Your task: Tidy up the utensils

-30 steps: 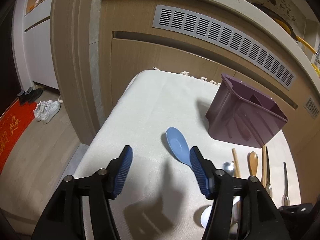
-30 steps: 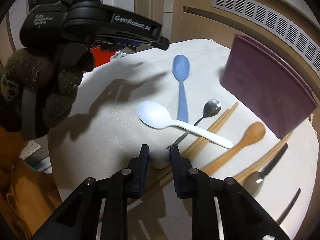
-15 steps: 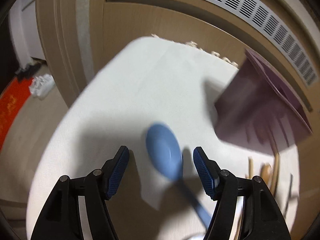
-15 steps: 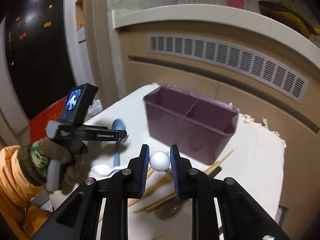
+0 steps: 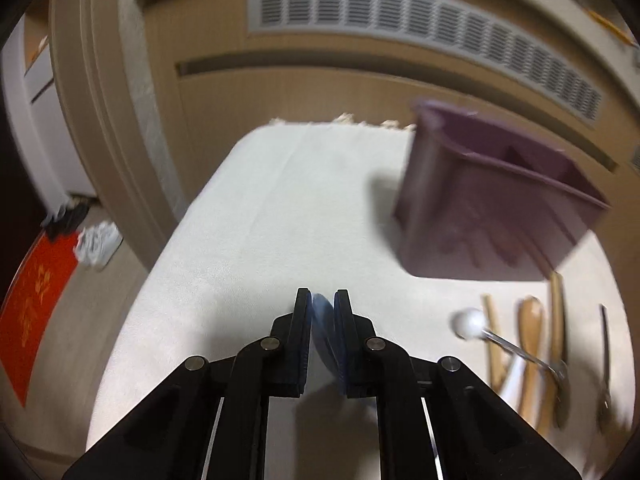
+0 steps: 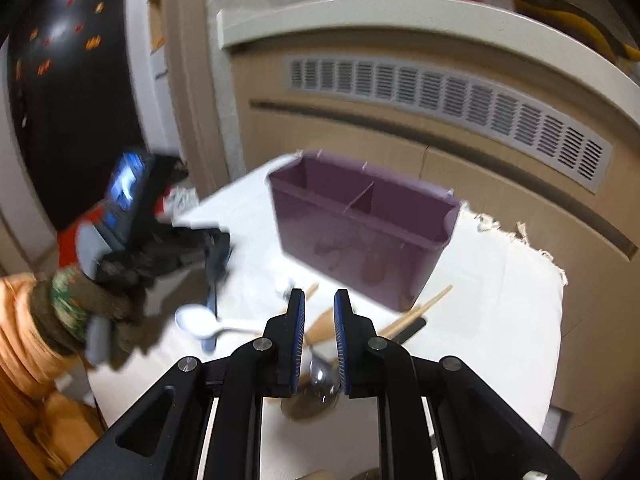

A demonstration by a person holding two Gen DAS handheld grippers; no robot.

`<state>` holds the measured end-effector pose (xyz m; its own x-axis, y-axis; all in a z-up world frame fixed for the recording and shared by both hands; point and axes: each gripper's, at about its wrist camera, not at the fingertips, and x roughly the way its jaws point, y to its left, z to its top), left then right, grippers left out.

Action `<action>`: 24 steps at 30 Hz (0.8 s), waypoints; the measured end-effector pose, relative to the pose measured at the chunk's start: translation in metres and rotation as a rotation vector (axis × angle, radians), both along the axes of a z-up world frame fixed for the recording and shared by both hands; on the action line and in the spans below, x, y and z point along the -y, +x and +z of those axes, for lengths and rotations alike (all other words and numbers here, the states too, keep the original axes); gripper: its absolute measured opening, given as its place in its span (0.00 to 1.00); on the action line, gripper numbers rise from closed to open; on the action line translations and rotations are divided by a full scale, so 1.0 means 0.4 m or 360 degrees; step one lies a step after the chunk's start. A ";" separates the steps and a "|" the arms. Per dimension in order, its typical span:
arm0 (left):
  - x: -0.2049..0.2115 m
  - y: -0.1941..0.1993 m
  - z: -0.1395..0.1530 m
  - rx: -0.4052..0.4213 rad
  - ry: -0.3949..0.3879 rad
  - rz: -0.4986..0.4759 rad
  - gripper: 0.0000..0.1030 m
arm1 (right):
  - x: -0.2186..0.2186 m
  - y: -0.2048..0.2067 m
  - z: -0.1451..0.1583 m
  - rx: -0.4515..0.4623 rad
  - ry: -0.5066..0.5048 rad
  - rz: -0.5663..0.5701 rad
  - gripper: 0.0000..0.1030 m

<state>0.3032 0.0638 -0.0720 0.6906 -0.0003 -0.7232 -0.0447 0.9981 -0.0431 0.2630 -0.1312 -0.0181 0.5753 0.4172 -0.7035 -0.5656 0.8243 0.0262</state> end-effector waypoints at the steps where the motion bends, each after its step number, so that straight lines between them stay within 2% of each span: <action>1: 0.003 -0.009 0.009 0.0011 -0.0004 -0.0009 0.11 | -0.013 0.003 -0.021 -0.0029 -0.0026 0.0018 0.14; 4: 0.002 -0.037 0.030 0.0048 -0.0029 -0.0038 0.11 | -0.060 0.034 -0.069 -0.0108 -0.0054 0.0093 0.16; 8: -0.006 -0.068 0.054 0.0105 -0.0073 -0.0079 0.11 | -0.125 0.098 -0.108 -0.0165 -0.0062 0.0191 0.39; 12: -0.033 -0.079 0.046 0.0070 -0.0165 -0.0100 0.11 | -0.186 0.170 -0.160 -0.0216 -0.0119 0.0186 0.40; 16: -0.044 -0.081 0.021 0.0048 -0.0243 -0.0153 0.11 | -0.210 0.200 -0.201 -0.0253 -0.0160 0.0169 0.40; 18: -0.050 -0.083 0.019 0.0054 -0.0283 -0.0177 0.11 | -0.218 0.190 -0.201 -0.0205 -0.0228 0.0179 0.38; 20: -0.055 -0.081 0.017 0.0054 -0.0308 -0.0180 0.11 | -0.221 0.176 -0.199 -0.0176 -0.0291 0.0194 0.19; 23: -0.077 -0.078 0.016 0.0035 -0.0320 -0.0080 0.14 | -0.202 0.161 -0.191 -0.0203 -0.0265 0.0190 0.12; 24: -0.089 -0.073 0.013 -0.0004 -0.0323 -0.0025 0.21 | -0.190 0.155 -0.186 -0.0213 -0.0245 0.0176 0.12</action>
